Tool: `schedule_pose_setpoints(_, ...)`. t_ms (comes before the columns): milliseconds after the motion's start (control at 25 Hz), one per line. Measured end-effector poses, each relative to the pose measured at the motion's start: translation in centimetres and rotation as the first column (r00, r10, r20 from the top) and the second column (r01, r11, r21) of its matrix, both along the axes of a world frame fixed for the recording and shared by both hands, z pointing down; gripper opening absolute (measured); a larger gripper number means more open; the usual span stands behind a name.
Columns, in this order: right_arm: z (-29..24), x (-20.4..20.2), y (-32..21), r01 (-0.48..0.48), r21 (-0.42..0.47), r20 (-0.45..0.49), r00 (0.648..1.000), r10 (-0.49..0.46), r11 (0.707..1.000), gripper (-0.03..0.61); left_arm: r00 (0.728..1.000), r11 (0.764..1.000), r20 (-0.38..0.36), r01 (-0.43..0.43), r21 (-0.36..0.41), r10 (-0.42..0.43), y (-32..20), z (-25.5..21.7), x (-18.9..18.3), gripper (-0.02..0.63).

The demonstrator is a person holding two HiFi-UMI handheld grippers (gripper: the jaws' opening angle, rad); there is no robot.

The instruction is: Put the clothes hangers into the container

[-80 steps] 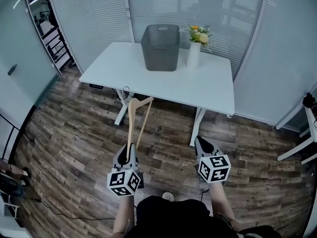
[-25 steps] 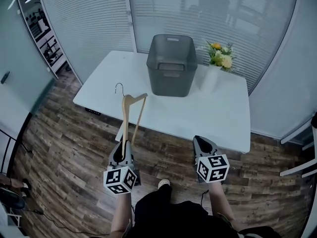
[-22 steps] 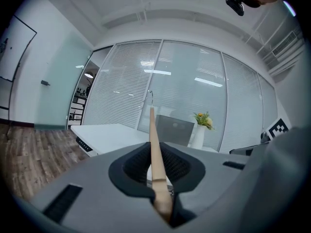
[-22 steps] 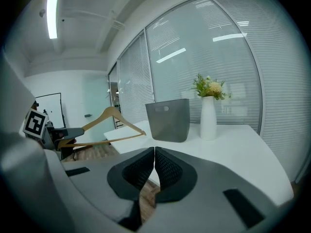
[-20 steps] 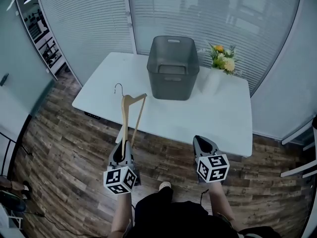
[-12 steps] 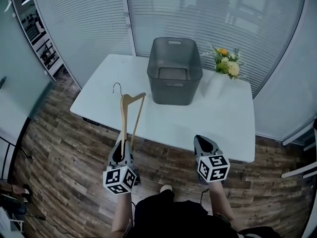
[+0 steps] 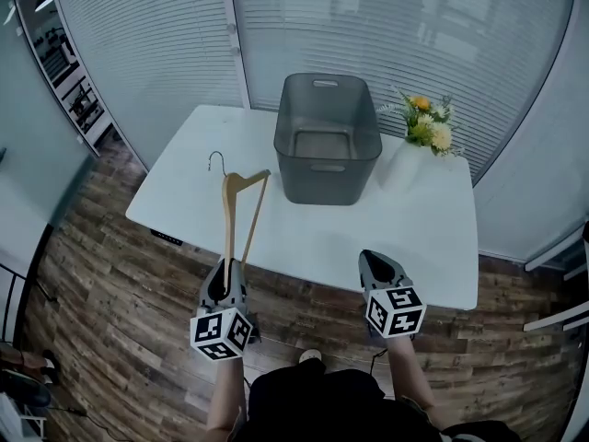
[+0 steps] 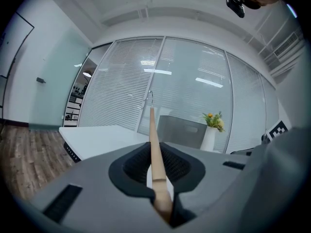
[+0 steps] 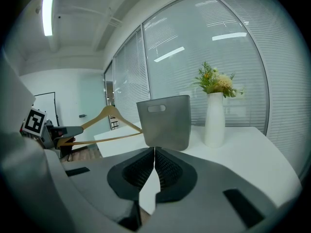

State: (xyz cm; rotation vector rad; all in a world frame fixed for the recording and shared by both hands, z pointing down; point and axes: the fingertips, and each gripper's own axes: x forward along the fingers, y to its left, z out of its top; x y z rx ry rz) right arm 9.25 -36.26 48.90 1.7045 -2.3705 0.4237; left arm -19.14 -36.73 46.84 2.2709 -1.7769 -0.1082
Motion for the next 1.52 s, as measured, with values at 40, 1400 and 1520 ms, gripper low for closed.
schedule_pose_setpoints(40,0.0,0.0,0.0,-0.002,0.000,-0.001,1.000,0.002,1.000,0.029,1.000,1.000,0.001,-0.004,0.001,0.004,0.0,-0.1,0.0,0.055)
schedule_pose_setpoints(1400,-2.0,5.9,-9.4,-0.005,0.026,-0.023,1.000,0.006,1.000,0.029,0.998,0.997,0.009,0.068,0.025,-0.068,-7.6,-1.7,2.1,0.055)
schedule_pose_setpoints(1520,-2.2,6.7,-11.7,-0.008,0.029,-0.027,1.000,0.009,1.000,0.029,0.997,0.997,0.011,0.073,0.029,-0.074,-9.8,-2.0,2.4,0.055)
